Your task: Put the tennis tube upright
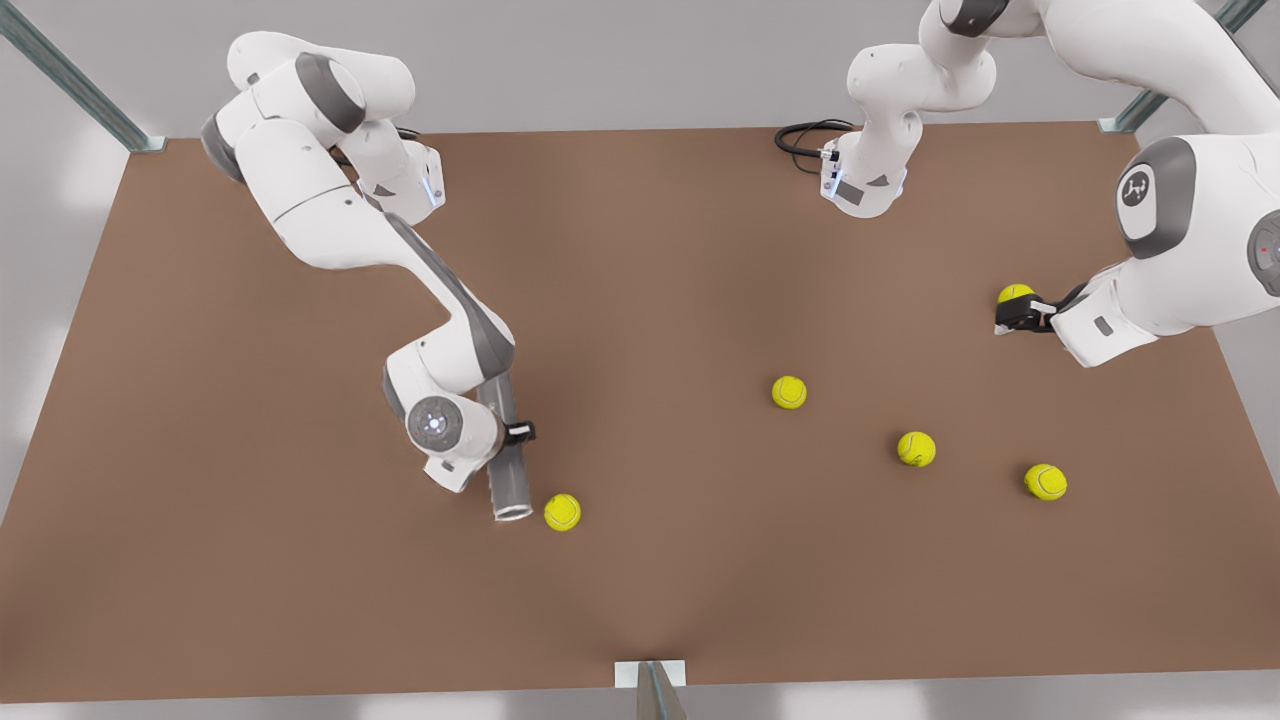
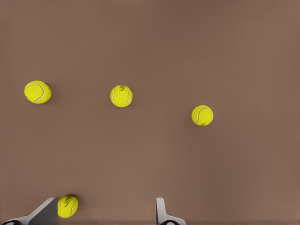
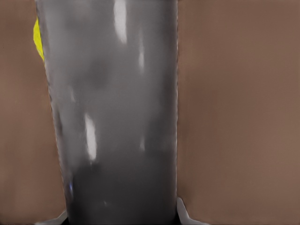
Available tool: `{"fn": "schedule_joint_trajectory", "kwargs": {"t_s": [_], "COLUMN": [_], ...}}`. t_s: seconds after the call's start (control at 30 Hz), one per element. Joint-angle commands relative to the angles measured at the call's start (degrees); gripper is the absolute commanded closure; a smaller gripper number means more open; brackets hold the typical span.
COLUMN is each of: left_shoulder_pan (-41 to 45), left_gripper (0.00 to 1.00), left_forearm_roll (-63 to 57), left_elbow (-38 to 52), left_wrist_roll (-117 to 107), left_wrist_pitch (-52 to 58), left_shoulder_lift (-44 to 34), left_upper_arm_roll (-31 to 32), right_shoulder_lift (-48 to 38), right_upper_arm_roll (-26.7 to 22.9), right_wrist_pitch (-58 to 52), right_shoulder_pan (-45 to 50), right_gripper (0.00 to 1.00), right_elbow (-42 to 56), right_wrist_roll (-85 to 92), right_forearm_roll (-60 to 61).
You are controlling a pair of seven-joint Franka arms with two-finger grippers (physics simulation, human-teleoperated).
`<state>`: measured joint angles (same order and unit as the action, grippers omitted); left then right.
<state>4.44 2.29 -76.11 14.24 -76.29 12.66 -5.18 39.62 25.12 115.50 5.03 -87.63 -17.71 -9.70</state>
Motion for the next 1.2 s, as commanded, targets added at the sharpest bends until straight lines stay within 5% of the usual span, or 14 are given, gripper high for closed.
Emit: {"fn": "schedule_joint_trajectory", "kwargs": {"t_s": [0.0,0.37,0.63,0.7,0.87,1.0,1.07,1.17], "left_shoulder_pan": [0.0,0.0,0.0,0.0,0.0,0.0,0.0,-2.2], "left_gripper": [0.0,0.0,0.0,0.0,0.0,0.0,0.0,0.0], "left_forearm_roll": [0.0,0.0,0.0,0.0,0.0,0.0,0.1,18.4], "left_elbow": [0.0,0.0,0.0,0.0,0.0,0.0,0.0,-2.4], "left_wrist_roll": [0.0,0.0,0.1,0.1,0.1,0.1,0.0,-0.3], "left_wrist_pitch": [0.0,-0.1,-0.2,-0.2,-0.2,-0.4,-0.4,-0.1], "left_shoulder_lift": [0.0,0.0,0.3,0.3,0.3,0.3,0.4,7.1], "left_upper_arm_roll": [0.0,0.0,0.0,0.0,0.0,0.0,0.0,-0.5], "right_shoulder_lift": [0.0,0.8,16.4,21.9,25.0,23.9,15.9,4.6], "right_upper_arm_roll": [0.4,1.2,-2.2,-2.1,-2.2,-1.5,-1.7,-2.1], "right_wrist_pitch": [-0.3,-0.6,-9.1,-8.4,-4.7,-5.1,-15.6,-36.6], "right_shoulder_pan": [0.9,23.4,32.2,33.3,33.7,32.6,30.7,20.1], "right_gripper": [0.18,0.15,0.13,0.03,0.04,0.0,0.0,0.0], "right_elbow": [-0.1,8.4,32.6,38.4,40.7,40.3,40.0,40.0], "right_wrist_roll": [-0.5,5.8,22.6,25.4,30.5,30.5,23.2,22.0], "right_forearm_roll": [-0.5,-6.9,-10.5,-15.1,-17.5,-15.8,-10.3,-10.3]}}
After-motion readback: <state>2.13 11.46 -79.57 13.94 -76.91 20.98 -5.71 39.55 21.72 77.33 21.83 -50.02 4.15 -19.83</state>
